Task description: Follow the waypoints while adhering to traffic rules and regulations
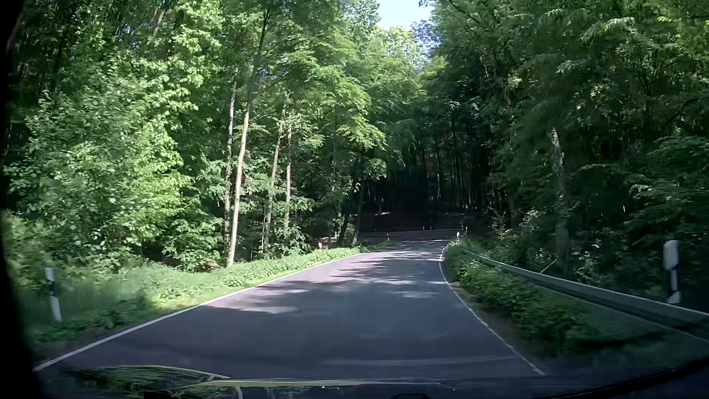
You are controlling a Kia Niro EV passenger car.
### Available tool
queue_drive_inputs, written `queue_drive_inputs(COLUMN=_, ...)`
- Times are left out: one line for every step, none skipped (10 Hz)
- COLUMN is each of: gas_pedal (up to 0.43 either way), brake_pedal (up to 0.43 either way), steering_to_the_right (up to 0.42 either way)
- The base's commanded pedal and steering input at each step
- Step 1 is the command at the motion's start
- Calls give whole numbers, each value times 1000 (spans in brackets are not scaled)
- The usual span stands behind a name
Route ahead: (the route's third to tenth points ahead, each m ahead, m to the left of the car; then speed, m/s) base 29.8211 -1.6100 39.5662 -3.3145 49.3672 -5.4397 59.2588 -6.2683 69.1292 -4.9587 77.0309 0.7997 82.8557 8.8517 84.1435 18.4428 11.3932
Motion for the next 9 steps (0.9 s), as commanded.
queue_drive_inputs(gas_pedal=319, brake_pedal=0, steering_to_the_right=22)
queue_drive_inputs(gas_pedal=319, brake_pedal=0, steering_to_the_right=22)
queue_drive_inputs(gas_pedal=319, brake_pedal=0, steering_to_the_right=21)
queue_drive_inputs(gas_pedal=319, brake_pedal=0, steering_to_the_right=19)
queue_drive_inputs(gas_pedal=319, brake_pedal=0, steering_to_the_right=18)
queue_drive_inputs(gas_pedal=319, brake_pedal=0, steering_to_the_right=18)
queue_drive_inputs(gas_pedal=319, brake_pedal=0, steering_to_the_right=18)
queue_drive_inputs(gas_pedal=319, brake_pedal=0, steering_to_the_right=19)
queue_drive_inputs(gas_pedal=311, brake_pedal=0, steering_to_the_right=22)
